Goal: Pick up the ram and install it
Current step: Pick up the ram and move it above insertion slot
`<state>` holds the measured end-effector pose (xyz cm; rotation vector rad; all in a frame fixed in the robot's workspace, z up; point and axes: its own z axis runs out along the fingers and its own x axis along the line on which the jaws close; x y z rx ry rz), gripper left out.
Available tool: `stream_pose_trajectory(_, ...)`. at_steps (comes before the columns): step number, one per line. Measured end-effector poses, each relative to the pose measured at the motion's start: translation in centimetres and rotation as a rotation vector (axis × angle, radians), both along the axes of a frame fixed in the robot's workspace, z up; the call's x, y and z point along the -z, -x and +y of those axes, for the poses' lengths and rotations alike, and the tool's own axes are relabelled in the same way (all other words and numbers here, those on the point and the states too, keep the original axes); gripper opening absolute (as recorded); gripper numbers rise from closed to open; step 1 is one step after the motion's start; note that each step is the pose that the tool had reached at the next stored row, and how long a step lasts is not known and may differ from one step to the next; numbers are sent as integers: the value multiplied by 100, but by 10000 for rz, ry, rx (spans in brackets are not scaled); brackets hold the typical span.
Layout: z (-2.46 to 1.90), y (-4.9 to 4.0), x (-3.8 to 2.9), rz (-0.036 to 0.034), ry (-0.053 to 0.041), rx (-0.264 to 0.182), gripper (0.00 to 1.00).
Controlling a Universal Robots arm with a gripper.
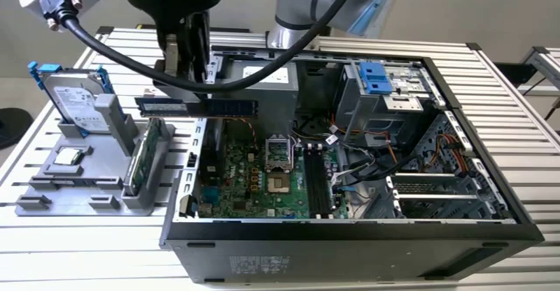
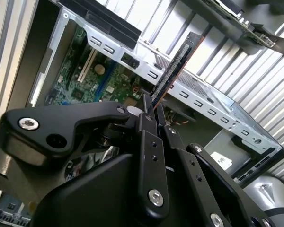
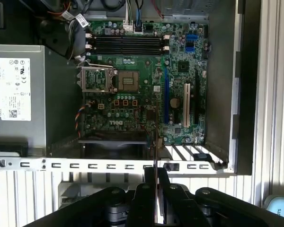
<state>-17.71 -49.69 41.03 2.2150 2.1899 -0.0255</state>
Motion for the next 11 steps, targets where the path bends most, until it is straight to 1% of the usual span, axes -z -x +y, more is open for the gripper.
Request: stream_pose_trajectory(11,1,-176,28,0,6,-3,0)
